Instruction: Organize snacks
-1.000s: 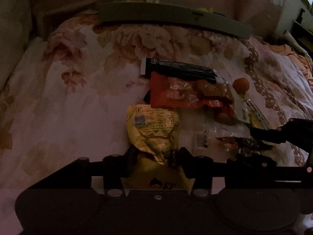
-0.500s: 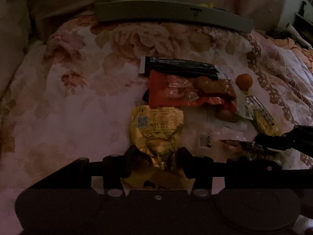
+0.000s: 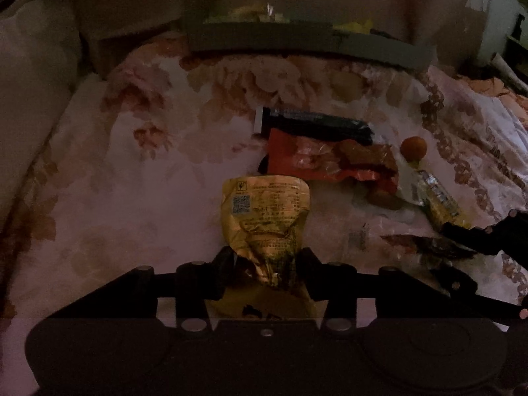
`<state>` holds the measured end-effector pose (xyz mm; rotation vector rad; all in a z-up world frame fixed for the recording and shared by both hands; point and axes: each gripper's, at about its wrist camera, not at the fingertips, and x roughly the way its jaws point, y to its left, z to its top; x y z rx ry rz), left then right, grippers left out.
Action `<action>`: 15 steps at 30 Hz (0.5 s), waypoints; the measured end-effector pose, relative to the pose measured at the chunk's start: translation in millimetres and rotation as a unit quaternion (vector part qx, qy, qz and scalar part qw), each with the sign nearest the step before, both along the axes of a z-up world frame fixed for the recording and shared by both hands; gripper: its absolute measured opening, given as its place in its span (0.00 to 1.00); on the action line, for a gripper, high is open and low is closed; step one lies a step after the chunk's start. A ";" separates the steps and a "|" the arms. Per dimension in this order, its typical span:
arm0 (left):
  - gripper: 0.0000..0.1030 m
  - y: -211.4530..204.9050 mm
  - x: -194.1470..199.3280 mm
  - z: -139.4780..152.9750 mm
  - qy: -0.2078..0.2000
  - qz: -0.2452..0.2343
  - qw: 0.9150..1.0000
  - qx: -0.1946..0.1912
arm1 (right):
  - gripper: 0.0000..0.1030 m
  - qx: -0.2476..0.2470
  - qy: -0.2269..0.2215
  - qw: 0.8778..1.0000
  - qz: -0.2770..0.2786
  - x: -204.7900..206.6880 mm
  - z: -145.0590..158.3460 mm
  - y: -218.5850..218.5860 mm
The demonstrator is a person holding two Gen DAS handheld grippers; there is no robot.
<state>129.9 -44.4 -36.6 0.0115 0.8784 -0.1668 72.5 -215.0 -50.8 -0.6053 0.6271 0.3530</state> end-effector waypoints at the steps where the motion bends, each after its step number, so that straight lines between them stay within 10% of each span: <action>1: 0.44 -0.7 -1.4 2.4 -0.005 0.000 1.000 0.000 | 0.18 -0.002 -0.004 1.000 0.001 -1.6 0.7 0.6; 15: 0.44 -10.9 -4.3 35.9 -0.062 0.002 0.998 -0.007 | 0.14 0.009 -0.078 0.997 -0.008 -10.5 15.0 -0.9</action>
